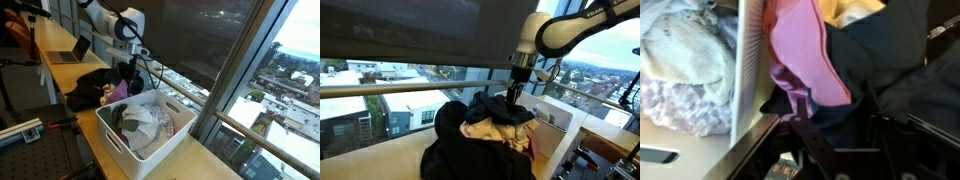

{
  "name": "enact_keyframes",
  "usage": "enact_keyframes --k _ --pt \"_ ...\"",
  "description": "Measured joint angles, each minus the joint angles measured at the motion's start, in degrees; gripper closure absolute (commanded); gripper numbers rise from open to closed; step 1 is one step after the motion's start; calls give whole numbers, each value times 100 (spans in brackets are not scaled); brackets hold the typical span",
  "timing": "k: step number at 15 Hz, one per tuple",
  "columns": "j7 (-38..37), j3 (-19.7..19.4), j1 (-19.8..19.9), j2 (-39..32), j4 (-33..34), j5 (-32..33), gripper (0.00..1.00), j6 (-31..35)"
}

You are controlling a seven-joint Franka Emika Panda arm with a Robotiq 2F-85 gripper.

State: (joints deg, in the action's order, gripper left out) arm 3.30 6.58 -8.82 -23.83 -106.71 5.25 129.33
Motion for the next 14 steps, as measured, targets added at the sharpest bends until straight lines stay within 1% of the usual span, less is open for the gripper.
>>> enact_keyframes --k 2,3,6,8,11,14 --pt "11 -111 78 329 4 104 2 -2" --pt "28 -168 147 473 4 134 0 -3" --pt "155 -342 423 792 7 140 0 -4" --pt "231 -459 625 886 5 140 0 -4" --pt "274 -596 867 856 -95 138 0 1" --pt "273 -685 978 740 -372 139 0 106"
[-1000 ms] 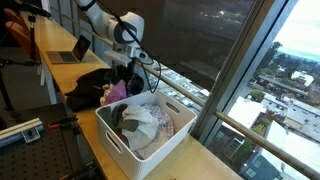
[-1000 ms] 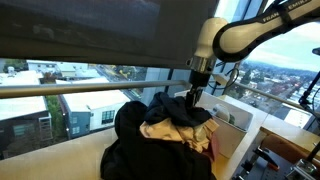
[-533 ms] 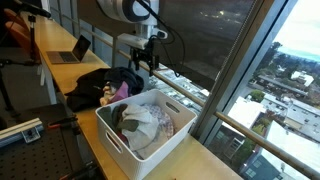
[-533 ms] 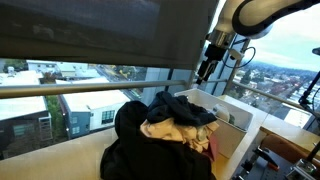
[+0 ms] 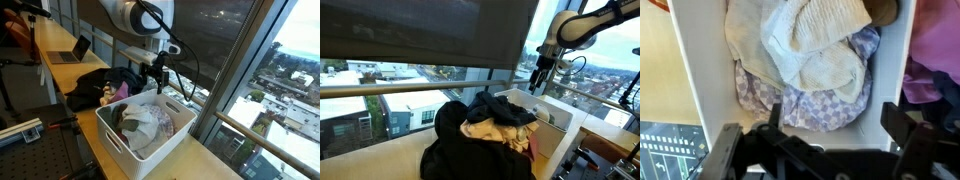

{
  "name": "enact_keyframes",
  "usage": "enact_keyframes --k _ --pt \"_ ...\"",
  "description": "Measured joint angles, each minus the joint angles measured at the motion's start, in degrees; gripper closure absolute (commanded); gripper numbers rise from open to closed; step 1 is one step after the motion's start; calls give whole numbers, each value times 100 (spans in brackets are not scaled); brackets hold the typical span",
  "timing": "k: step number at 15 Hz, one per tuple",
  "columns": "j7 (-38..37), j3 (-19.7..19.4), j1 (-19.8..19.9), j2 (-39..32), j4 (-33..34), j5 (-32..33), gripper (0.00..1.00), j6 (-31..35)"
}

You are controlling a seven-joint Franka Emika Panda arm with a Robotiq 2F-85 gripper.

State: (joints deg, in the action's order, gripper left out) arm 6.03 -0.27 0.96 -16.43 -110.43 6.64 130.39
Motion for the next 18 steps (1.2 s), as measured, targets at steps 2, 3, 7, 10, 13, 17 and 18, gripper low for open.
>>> enact_keyframes --k 2,3,7,10,13,17,18 --pt "-1 -54 36 -152 -170 2 0 154" --pt "-2 -82 48 -247 -222 2 0 201" --pt "-85 -109 69 -650 -311 -13 0 234" --pt "-177 -109 78 -1026 -331 -26 0 321" --pt "-191 -111 161 -1439 -314 -105 0 612" --pt "-190 -112 281 -1860 -239 -213 0 911" --pt "-190 -112 289 -1930 -214 -235 0 932"
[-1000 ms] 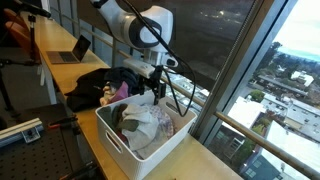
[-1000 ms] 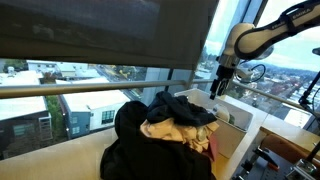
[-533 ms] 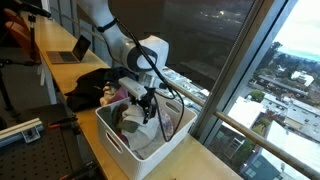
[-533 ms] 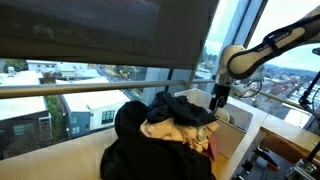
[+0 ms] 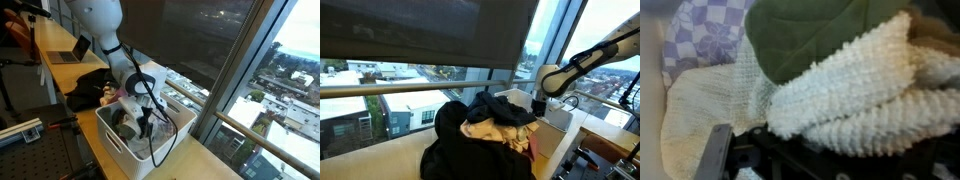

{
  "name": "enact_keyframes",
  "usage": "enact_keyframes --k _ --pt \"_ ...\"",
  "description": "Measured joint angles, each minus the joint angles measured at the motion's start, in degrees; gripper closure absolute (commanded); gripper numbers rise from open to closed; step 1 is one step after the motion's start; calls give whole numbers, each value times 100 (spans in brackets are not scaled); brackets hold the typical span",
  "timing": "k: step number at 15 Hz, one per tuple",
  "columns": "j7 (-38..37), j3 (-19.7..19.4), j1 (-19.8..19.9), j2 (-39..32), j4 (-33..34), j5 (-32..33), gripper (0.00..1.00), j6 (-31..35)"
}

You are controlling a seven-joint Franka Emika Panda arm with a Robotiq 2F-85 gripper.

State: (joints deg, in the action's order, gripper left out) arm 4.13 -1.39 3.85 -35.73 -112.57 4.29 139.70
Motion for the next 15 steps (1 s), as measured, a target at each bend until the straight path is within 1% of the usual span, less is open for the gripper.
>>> enact_keyframes --k 1,2,3,4,5,12,13,14,15 --pt "0 0 1 -52 33 -12 0 1" --pt "0 0 0 -80 55 -19 25 1" --pt "0 0 0 -89 65 -22 26 1" --pt "-1 0 0 -89 69 -25 32 1" --pt "-6 0 0 -89 75 -31 41 1" --pt "-10 0 5 -64 126 -277 89 -16" --pt "-5 1 12 -55 130 -337 95 -20" --pt "-1 2 24 -47 135 -391 96 -24" --pt "4 4 43 -36 146 -438 94 -28"
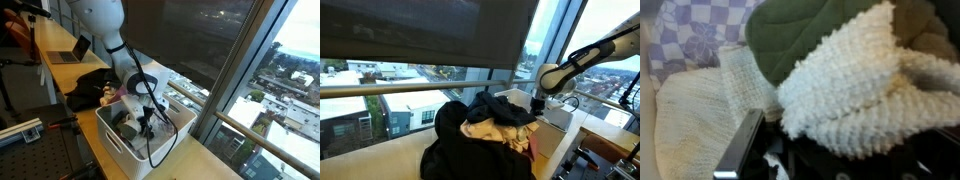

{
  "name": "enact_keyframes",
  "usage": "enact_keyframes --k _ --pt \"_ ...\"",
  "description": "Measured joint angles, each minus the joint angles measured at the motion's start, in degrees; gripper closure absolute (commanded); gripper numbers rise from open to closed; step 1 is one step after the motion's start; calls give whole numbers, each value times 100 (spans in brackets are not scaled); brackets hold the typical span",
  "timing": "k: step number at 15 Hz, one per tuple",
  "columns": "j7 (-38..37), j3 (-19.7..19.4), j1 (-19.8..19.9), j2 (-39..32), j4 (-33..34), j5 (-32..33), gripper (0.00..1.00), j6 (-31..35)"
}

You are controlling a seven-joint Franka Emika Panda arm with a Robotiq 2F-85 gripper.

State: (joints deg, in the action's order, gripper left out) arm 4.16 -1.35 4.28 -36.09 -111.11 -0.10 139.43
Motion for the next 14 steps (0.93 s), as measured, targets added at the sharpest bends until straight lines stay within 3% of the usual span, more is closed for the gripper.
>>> enact_keyframes --k 6,14 --pt "165 11 233 411 243 -212 95 -230" --pt "336 69 369 1796 1200 -584 95 -1495"
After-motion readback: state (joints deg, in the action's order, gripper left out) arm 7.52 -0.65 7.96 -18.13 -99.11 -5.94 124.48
